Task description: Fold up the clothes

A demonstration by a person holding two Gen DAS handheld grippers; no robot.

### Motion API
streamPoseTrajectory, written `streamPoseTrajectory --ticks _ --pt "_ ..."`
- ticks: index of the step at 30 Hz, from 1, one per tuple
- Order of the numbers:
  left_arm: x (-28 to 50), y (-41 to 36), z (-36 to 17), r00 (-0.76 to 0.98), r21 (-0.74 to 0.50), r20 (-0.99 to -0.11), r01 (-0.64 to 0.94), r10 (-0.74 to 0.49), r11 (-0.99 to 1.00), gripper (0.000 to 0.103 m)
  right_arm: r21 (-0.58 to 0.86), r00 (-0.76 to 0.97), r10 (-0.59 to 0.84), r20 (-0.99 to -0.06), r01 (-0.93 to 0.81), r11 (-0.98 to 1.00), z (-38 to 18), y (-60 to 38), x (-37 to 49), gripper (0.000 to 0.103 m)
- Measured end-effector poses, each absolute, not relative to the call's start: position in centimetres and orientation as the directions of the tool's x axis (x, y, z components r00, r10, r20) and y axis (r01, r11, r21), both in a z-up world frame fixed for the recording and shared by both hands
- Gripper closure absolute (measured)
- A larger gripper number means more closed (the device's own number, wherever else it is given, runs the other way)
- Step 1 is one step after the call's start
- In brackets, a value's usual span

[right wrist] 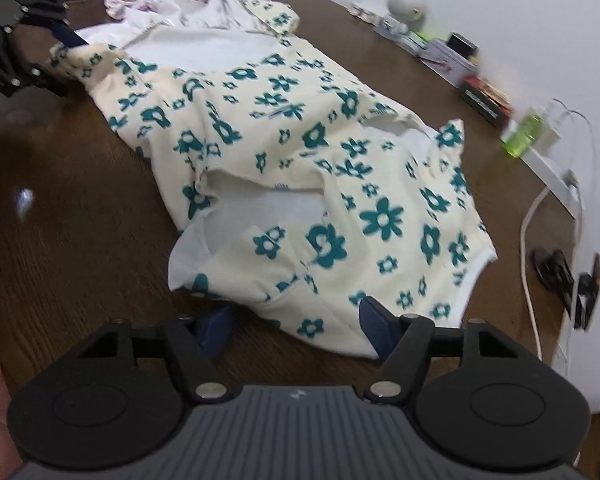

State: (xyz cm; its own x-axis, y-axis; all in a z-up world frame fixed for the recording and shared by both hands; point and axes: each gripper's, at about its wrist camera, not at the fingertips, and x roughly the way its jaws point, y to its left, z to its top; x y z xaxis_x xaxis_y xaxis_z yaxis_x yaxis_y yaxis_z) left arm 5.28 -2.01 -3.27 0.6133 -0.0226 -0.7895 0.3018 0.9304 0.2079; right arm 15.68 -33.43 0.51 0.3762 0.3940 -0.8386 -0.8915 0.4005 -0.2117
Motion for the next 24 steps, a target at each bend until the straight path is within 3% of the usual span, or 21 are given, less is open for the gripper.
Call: streamPoseTrajectory --ticks 4,7,8,9,17,24 --pt "5.4 -1.8 -3.0 0.613 0.198 -0.789 0.307 -0.035 0.931 0.075 -0.187 0.342 0.415 -0.843 -0.910 0.371 0.5 -33.3 16.3 0.078" --pt "5.4 -1.7 -2.9 0.614 0.201 -0.788 0.315 -0.038 0.927 0.088 -0.177 0.334 0.421 -0.843 -0.912 0.370 0.5 -33.3 16.6 0.088" --pt "5.3 -1.7 -2.8 0.613 0.201 -0.789 0.320 -0.040 0.926 0.096 -0.177 0.336 0.424 -0.841 -0.911 0.372 0.6 -33.4 16.6 0.090" --pt "5.3 -1.7 -2.8 0.612 0.202 -0.789 0.325 -0.043 0.924 0.098 -0.176 0.338 0.426 -0.839 -0.911 0.374 0.7 -33.5 16.5 0.091" --pt "7.2 -1.4 0.7 0.656 0.291 -0.754 0.374 -0.029 0.881 0.100 -0.187 0.352 0.442 -0.825 -0.909 0.374 2.0 -33.9 16.9 0.098" --pt "16.3 -0.6 3.1 0.675 0.379 -0.738 0.412 0.002 0.828 0.100 -0.185 0.364 0.449 -0.816 -0.900 0.395 5.5 -32.8 22.0 0.098"
